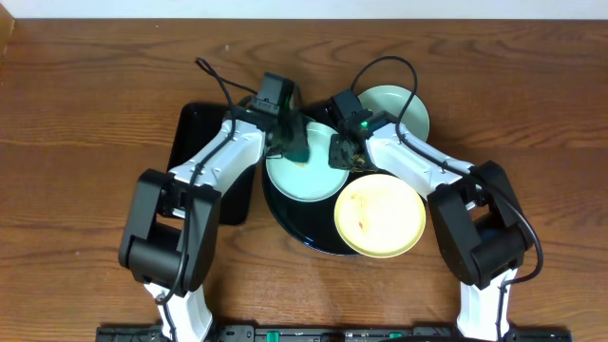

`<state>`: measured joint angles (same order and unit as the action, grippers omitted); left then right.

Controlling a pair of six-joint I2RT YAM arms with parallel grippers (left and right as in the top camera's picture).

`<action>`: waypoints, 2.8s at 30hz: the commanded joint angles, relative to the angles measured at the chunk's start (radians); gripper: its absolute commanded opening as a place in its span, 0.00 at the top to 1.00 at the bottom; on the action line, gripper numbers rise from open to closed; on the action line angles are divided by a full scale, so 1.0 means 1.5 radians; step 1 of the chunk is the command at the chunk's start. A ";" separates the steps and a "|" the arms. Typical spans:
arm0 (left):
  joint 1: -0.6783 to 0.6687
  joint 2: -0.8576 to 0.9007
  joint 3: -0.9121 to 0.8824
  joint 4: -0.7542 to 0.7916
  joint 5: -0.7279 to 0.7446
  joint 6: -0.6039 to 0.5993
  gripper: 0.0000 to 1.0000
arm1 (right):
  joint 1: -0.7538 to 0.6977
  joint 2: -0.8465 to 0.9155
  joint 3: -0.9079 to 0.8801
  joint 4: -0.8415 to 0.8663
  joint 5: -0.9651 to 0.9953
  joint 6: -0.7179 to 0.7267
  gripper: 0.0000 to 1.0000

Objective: Clean dirty plates on tray and stack at the side
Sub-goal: 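Scrub the left green plate with the sponge in the left gripper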

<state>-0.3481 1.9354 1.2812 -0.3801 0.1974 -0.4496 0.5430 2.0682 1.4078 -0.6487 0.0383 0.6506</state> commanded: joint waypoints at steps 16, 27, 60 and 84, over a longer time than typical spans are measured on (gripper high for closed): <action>0.001 0.007 -0.013 -0.171 0.245 0.094 0.93 | 0.010 0.018 0.002 0.006 -0.009 0.012 0.96; 0.001 0.007 -0.013 -0.012 0.057 0.100 0.92 | 0.010 0.018 0.002 0.006 -0.009 0.012 0.96; 0.001 0.007 -0.014 -0.010 0.021 0.114 0.93 | 0.010 0.018 0.002 0.006 -0.009 0.012 0.95; 0.001 0.057 -0.014 0.179 -0.003 0.092 0.93 | 0.010 0.018 0.002 0.007 -0.008 0.012 0.95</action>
<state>-0.3443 1.9938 1.2640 -0.0868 0.0635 -0.3103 0.5434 2.0682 1.4086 -0.6456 0.0338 0.6476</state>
